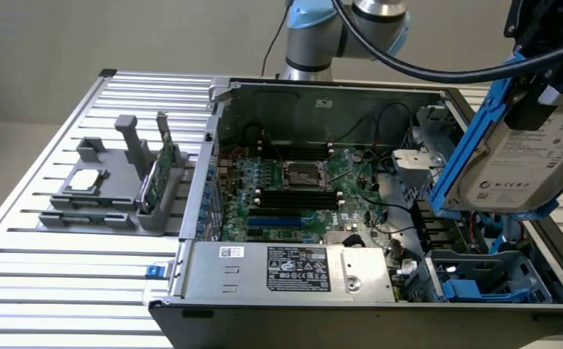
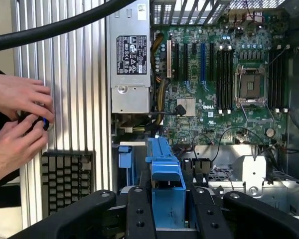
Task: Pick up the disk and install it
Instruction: 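Pick up the disk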
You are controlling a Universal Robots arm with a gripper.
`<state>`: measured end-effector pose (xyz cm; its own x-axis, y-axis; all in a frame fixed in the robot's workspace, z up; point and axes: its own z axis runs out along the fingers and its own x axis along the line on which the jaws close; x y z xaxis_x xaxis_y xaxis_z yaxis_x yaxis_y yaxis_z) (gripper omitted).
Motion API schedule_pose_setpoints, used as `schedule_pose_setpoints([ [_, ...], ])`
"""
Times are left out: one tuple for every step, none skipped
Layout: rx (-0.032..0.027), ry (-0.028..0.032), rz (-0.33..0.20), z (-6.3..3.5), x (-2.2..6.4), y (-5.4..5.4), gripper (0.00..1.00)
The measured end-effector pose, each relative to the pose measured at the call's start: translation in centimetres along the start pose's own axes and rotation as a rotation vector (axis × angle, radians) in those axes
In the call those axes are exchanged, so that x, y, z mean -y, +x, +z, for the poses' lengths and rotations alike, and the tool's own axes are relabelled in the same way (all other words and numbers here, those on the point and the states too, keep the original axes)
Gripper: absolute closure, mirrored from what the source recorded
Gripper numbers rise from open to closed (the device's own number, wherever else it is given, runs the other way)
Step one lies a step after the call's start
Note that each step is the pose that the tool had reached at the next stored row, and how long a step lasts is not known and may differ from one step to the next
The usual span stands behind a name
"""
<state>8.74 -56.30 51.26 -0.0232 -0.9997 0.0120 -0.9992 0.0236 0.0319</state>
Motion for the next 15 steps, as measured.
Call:
schedule_pose_setpoints([
  [0.0000,0.0000,0.000,0.07,0.09,0.1,0.67],
  [0.0000,0.0000,0.000,0.14,0.19,0.2,0.67],
  [0.0000,0.0000,0.000,0.21,0.30,0.3,0.67],
  [0.0001,0.0000,0.000,0.31,0.41,0.4,0.67],
  [0.0001,0.0000,0.001,0.41,0.53,0.4,0.67],
  [0.0002,0.0000,0.001,0.52,0.67,0.5,0.67],
  [0.0001,0.0000,0.001,0.63,0.84,0.5,0.67],
  [0.0001,0.0000,0.001,0.73,1.01,0.6,0.67],
  [0.0000,0.0000,0.001,0.85,1.19,0.6,0.67],
  [-0.0001,0.0000,0.001,0.97,1.36,0.6,0.67],
  [-0.0002,0.0000,0.001,1.09,1.52,0.6,0.67],
  [-0.0003,0.0000,0.002,1.25,1.65,0.6,0.67],
  [-0.0005,0.0000,0.002,1.43,1.75,0.6,0.67],
  [-0.0007,0.0000,0.003,1.59,1.82,0.6,0.67],
  [-0.0008,0.0000,0.003,1.76,1.85,0.7,0.67],
])
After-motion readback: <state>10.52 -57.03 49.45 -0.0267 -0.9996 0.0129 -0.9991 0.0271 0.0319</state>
